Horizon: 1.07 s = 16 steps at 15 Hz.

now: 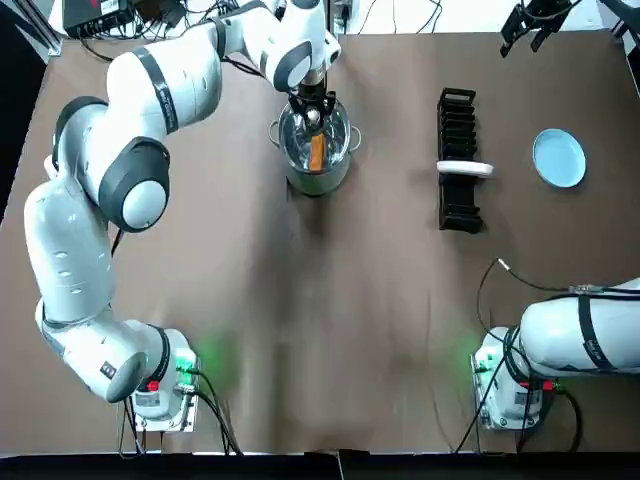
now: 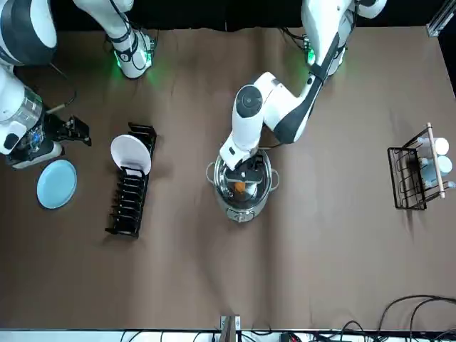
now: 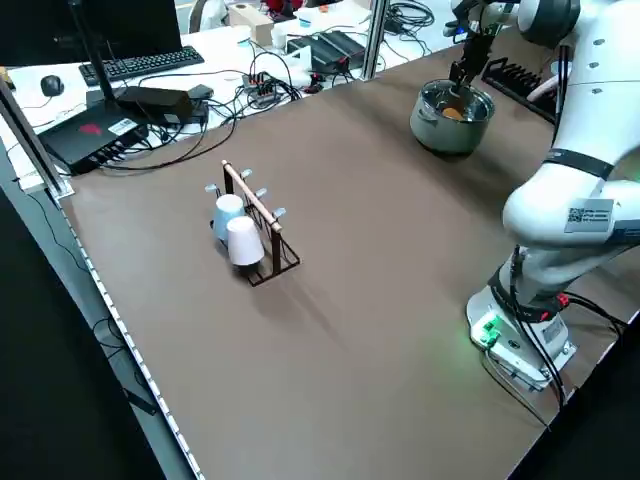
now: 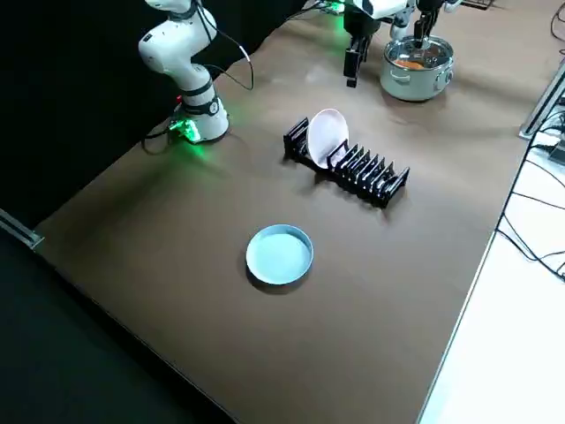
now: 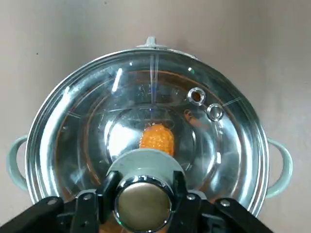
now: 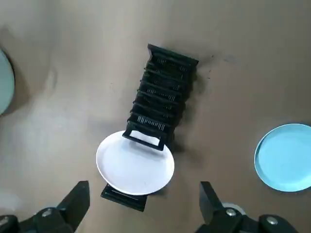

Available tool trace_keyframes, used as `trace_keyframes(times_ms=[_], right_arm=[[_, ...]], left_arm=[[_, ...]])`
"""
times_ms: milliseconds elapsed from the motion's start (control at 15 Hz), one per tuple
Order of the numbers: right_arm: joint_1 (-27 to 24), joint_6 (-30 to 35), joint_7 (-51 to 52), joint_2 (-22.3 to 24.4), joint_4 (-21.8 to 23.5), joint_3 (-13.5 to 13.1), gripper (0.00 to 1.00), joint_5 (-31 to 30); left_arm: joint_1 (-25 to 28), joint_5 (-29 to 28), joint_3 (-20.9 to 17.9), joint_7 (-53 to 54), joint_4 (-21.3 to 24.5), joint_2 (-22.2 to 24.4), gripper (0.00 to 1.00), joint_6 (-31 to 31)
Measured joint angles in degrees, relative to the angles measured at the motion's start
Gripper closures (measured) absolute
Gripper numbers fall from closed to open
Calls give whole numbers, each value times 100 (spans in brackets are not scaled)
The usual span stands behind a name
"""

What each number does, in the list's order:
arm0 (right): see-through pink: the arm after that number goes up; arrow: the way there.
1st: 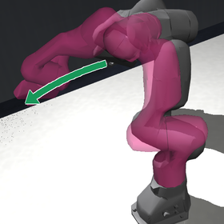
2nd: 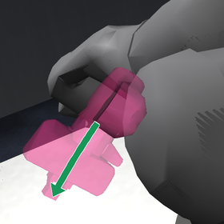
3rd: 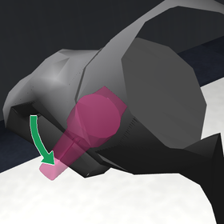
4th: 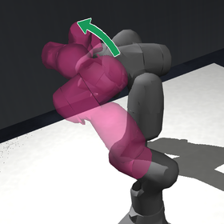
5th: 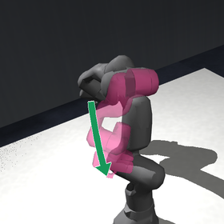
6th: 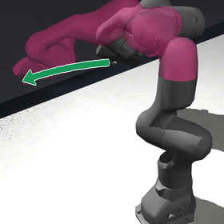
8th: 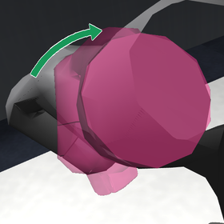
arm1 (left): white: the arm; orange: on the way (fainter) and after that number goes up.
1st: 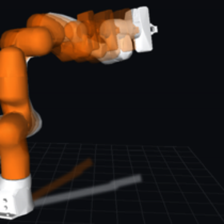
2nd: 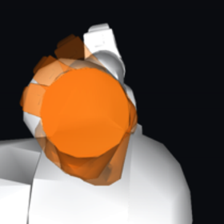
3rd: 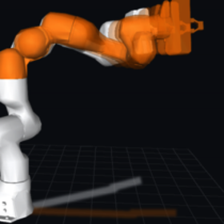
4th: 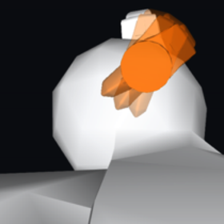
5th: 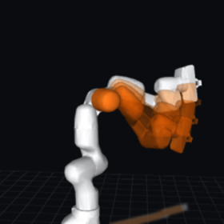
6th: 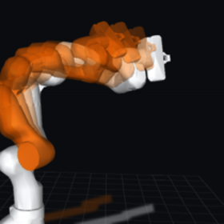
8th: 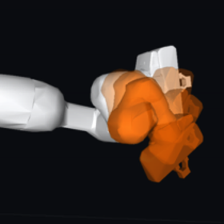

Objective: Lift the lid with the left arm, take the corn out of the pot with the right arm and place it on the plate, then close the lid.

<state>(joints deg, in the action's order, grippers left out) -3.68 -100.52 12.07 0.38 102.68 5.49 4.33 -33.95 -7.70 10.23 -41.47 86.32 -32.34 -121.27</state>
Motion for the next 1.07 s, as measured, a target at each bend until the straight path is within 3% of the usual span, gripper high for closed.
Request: trace_keyframes(times_ms=[733, 1067], right_arm=[[-8, -4, 0, -73, -129, -1, 1, 5], [166, -19, -168, -344, -366, 20, 4, 365]], left_arm=[[140, 141, -15, -165, -348, 128, 50, 481], [856, 141, -4, 94, -380, 468, 50, 908]])
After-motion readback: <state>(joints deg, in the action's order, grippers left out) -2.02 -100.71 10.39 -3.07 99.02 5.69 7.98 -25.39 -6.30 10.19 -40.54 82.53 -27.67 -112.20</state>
